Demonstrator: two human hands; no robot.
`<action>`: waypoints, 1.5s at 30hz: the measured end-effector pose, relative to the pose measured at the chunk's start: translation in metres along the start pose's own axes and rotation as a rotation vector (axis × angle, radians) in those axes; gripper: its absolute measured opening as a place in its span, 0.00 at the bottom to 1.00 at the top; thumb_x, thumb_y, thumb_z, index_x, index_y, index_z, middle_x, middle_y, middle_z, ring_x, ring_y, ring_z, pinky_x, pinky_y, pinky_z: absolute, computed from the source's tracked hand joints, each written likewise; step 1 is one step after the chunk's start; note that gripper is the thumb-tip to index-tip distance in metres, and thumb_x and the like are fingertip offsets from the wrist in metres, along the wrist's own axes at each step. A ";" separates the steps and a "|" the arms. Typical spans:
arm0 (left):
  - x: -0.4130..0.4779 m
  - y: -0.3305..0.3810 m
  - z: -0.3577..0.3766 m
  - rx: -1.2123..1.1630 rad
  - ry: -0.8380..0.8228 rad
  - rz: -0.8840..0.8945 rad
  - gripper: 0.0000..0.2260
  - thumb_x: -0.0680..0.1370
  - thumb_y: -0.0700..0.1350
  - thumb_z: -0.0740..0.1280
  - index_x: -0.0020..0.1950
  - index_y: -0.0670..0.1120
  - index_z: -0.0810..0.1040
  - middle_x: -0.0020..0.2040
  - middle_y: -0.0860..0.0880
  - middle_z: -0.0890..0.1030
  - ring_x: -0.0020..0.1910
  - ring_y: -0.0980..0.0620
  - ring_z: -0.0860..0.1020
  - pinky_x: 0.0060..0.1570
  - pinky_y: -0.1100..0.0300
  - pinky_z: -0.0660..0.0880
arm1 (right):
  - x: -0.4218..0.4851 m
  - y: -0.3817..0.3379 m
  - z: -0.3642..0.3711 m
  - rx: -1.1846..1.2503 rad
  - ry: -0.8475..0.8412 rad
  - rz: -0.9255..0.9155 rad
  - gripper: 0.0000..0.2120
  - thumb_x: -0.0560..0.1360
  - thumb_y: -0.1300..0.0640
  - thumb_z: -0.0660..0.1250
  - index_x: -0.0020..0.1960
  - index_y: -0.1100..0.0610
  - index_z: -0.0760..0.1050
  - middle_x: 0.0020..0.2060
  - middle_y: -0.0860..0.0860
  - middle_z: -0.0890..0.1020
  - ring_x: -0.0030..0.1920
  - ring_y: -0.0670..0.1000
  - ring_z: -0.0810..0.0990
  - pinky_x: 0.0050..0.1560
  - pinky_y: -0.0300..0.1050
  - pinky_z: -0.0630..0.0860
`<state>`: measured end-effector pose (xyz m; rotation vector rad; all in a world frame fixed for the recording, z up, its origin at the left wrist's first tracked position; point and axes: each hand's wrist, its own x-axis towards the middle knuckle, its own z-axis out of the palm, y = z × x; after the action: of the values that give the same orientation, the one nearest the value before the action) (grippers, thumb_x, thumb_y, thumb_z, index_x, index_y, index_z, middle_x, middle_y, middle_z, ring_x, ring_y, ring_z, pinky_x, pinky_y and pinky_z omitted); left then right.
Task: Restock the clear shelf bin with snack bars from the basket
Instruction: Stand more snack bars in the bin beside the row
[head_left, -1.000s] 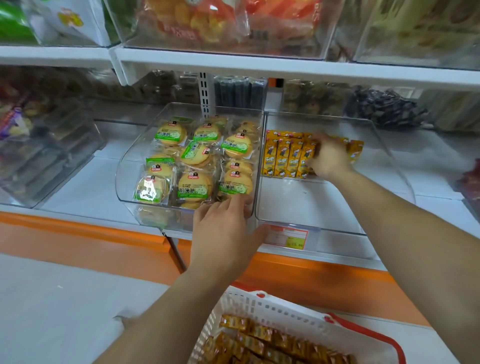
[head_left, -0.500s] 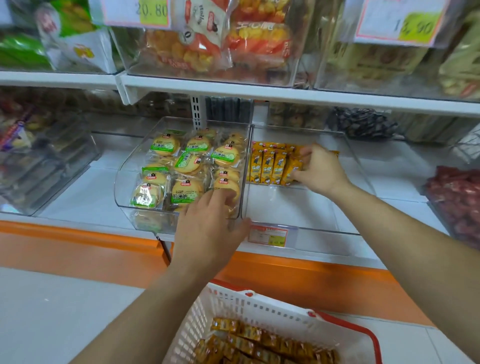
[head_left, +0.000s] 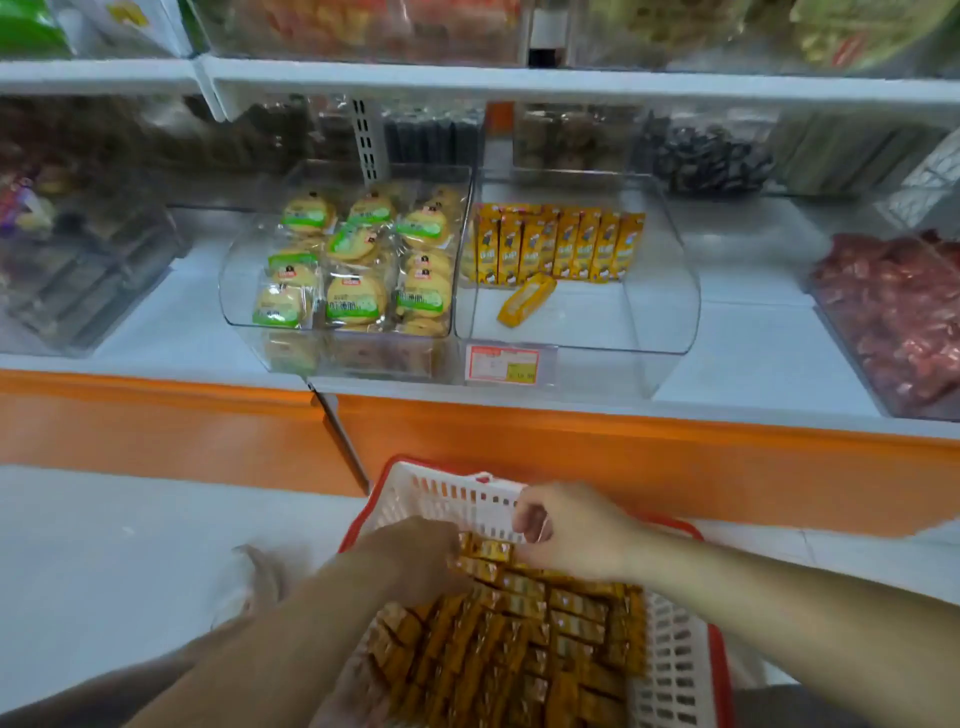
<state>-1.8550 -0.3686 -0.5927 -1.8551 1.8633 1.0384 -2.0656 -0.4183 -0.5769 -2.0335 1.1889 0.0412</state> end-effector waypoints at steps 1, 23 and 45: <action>0.009 -0.003 0.014 -0.010 0.006 -0.034 0.21 0.79 0.58 0.67 0.70 0.53 0.74 0.69 0.48 0.77 0.66 0.47 0.76 0.59 0.55 0.72 | 0.005 0.016 0.021 -0.014 -0.040 0.047 0.08 0.71 0.54 0.73 0.50 0.51 0.80 0.44 0.44 0.82 0.45 0.45 0.81 0.41 0.37 0.73; 0.148 -0.046 0.157 -0.188 0.453 0.037 0.22 0.73 0.51 0.75 0.66 0.49 0.80 0.59 0.48 0.82 0.57 0.44 0.81 0.59 0.48 0.77 | 0.062 0.148 0.234 0.112 0.125 0.432 0.23 0.75 0.40 0.66 0.65 0.50 0.75 0.60 0.53 0.78 0.62 0.57 0.76 0.56 0.50 0.74; 0.157 -0.099 0.156 -0.388 0.172 -0.034 0.45 0.69 0.54 0.81 0.81 0.52 0.62 0.77 0.48 0.65 0.72 0.45 0.71 0.67 0.50 0.72 | 0.114 0.115 0.233 0.255 0.163 0.530 0.28 0.75 0.34 0.64 0.67 0.51 0.68 0.50 0.48 0.79 0.54 0.57 0.80 0.43 0.49 0.72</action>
<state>-1.8192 -0.3672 -0.8324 -2.2470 1.8115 1.3433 -2.0106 -0.3873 -0.8539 -1.4819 1.7159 -0.0180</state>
